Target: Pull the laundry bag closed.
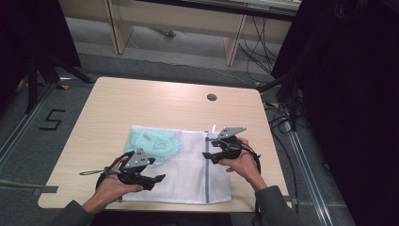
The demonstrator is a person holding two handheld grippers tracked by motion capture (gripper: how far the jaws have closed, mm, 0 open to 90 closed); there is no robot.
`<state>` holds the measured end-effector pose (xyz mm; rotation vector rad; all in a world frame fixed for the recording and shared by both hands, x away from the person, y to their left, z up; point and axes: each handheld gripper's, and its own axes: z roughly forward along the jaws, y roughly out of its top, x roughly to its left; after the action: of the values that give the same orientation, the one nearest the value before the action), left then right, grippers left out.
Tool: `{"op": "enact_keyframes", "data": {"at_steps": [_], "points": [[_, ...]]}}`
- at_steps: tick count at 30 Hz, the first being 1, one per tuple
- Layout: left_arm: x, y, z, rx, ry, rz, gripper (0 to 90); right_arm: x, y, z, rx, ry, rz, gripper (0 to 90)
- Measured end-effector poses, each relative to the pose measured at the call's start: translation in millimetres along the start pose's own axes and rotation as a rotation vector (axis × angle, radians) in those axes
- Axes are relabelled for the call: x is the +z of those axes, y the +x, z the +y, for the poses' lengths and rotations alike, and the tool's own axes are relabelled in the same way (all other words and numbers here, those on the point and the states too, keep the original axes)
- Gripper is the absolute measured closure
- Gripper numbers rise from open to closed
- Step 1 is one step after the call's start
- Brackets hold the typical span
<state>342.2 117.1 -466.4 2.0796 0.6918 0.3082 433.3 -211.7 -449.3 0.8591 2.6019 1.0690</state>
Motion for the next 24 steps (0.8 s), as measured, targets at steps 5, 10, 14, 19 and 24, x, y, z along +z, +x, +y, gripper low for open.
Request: {"op": "enact_keyframes", "data": {"at_steps": [5,10,14,19,24], "points": [[-0.8,-1.0,-0.9,-0.022,-0.012,0.012,30.0,-2.3,4.5,-5.0,0.005,-0.007,-0.004,35.4],[-4.8,2.1,-1.7,-0.009,0.001,0.021,29.4,-3.9,5.9,-10.3,-0.012,0.014,0.005,34.3],[-9.0,4.9,-2.9,-0.023,0.005,0.035,27.8,-6.6,8.9,-14.5,-0.006,0.019,0.008,33.1],[-13.3,9.5,-8.7,-0.053,0.002,0.051,26.0,-9.0,13.3,-20.0,-0.021,0.010,0.001,32.2],[-17.1,13.4,-11.6,-0.082,-0.022,0.064,22.3,-14.7,19.8,-24.9,-0.023,0.017,0.014,32.2]]}}
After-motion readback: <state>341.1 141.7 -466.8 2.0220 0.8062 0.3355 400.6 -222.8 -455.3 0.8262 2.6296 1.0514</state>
